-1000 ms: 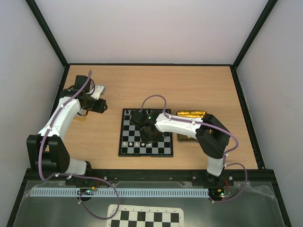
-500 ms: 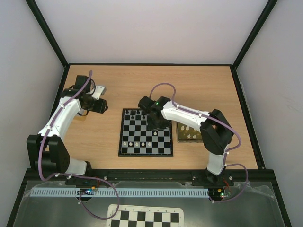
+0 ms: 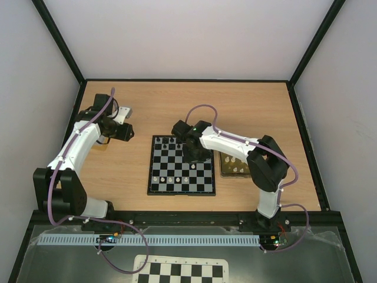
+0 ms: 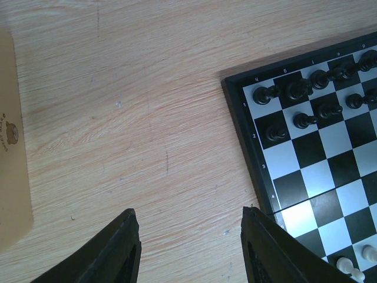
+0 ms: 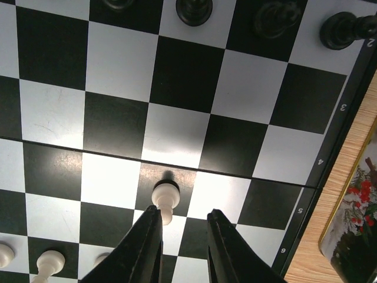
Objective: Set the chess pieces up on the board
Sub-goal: Move the chess piece to the chessboard.
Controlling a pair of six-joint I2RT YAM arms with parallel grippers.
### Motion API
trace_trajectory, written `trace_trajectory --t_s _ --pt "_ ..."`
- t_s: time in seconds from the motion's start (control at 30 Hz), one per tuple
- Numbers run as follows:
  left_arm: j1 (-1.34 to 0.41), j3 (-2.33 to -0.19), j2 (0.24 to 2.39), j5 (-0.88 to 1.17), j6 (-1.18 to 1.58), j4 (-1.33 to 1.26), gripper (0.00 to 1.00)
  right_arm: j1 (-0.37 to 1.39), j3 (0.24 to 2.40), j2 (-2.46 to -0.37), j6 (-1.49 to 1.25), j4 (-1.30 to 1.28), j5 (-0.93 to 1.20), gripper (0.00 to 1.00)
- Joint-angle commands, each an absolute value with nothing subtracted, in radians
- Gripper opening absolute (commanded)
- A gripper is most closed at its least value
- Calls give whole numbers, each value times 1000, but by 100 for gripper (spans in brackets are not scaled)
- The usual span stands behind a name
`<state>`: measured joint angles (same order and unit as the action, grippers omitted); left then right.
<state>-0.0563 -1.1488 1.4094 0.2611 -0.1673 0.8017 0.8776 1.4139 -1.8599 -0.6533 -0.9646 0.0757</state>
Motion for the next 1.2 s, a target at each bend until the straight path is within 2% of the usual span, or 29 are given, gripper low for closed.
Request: trace_trajectory --t_s 0.0,0.7,1.17 --pt "-60 -1133 1393 264 -165 800 48 877 1420 -1878 -641 -972 101 21" --pt "-60 -1134 1396 260 -162 799 49 880 1357 -1907 -640 -908 146 21" --pt "-60 -1120 1395 265 -160 796 49 881 1343 -1899 -619 -902 141 5"
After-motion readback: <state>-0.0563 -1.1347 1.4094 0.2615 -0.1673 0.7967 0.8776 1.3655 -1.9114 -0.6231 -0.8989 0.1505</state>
